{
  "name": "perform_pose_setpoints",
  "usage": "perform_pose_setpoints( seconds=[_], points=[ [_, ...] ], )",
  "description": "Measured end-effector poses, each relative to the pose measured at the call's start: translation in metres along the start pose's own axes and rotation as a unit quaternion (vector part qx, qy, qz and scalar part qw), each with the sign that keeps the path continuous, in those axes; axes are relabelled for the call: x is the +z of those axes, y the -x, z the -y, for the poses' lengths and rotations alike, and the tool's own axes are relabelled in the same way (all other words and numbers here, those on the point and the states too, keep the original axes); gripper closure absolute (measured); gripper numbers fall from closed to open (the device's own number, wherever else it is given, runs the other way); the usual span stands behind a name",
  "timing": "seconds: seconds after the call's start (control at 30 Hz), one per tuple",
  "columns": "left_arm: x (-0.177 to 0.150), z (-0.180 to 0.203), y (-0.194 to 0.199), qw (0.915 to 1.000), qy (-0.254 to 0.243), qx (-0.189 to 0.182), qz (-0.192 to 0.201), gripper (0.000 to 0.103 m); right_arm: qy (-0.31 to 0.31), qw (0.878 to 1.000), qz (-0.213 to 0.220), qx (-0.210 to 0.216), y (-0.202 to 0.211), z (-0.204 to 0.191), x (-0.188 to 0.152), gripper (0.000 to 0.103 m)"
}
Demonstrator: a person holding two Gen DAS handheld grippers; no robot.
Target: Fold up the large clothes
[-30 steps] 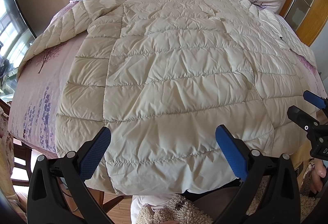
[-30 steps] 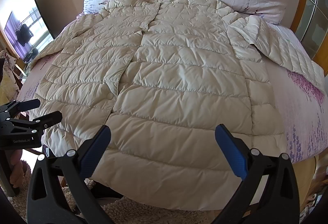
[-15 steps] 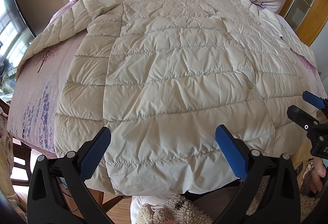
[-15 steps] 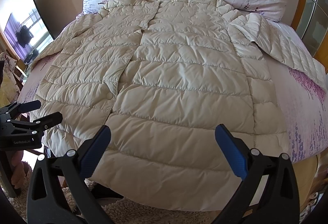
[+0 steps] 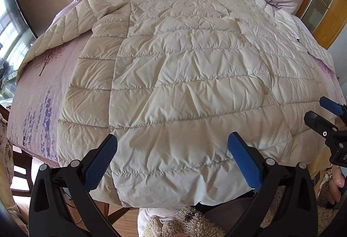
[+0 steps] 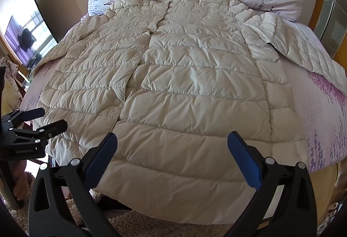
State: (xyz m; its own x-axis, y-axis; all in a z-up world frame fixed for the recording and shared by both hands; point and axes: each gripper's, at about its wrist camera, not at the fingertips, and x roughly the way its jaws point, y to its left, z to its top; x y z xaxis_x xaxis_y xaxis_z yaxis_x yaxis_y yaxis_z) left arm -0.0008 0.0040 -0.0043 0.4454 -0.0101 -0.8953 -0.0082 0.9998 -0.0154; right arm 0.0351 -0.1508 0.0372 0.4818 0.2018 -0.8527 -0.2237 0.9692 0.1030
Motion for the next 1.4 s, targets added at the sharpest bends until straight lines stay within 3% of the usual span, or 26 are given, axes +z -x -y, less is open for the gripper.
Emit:
perform_pose_setpoints(
  seconds=[0.43, 0.57, 0.7, 0.8, 0.9, 1.03, 1.13, 1.2, 1.33, 1.4],
  points=[
    [0.012, -0.007, -0.006, 0.9999, 0.006, -0.008, -0.005, 0.001, -0.013, 0.999, 0.026, 0.029, 0.0, 0.016, 0.011, 0.002],
    [0.024, -0.014, -0.009, 0.9998, 0.01, -0.019, -0.001, 0.001, -0.06, 0.995, 0.057, 0.047, 0.001, 0.047, 0.022, 0.002],
    [0.038, -0.017, -0.011, 0.9998, -0.001, -0.022, 0.004, 0.001, -0.143, 0.984, 0.092, 0.045, 0.007, 0.098, 0.034, 0.002],
    [0.052, -0.018, -0.015, 0.999, -0.006, -0.043, 0.007, 0.001, -0.221, 0.968, 0.116, 0.037, 0.012, 0.15, 0.044, 0.002],
    [0.066, -0.019, -0.017, 0.9981, -0.007, -0.06, 0.015, 0.001, -0.31, 0.941, 0.138, 0.002, 0.014, 0.213, 0.048, 0.003],
    [0.087, -0.02, -0.021, 0.9979, -0.013, -0.057, 0.025, 0.001, -0.447, 0.882, 0.149, 0.002, 0.007, 0.312, 0.039, 0.015],
    [0.102, -0.026, -0.024, 0.9966, -0.009, -0.074, 0.034, 0.001, -0.534, 0.832, 0.151, 0.016, -0.001, 0.37, 0.022, 0.029],
    [0.112, -0.03, -0.024, 0.9943, -0.002, -0.094, 0.051, 0.001, -0.571, 0.806, 0.155, 0.013, -0.004, 0.4, 0.011, 0.037],
    [0.127, -0.03, -0.03, 0.9862, 0.011, -0.15, 0.07, 0.001, -0.605, 0.779, 0.166, 0.007, -0.01, 0.438, 0.0, 0.049],
    [0.134, -0.024, -0.034, 0.9861, 0.005, -0.153, 0.065, 0.001, -0.619, 0.767, 0.169, 0.014, -0.012, 0.453, -0.005, 0.052]
  ],
)
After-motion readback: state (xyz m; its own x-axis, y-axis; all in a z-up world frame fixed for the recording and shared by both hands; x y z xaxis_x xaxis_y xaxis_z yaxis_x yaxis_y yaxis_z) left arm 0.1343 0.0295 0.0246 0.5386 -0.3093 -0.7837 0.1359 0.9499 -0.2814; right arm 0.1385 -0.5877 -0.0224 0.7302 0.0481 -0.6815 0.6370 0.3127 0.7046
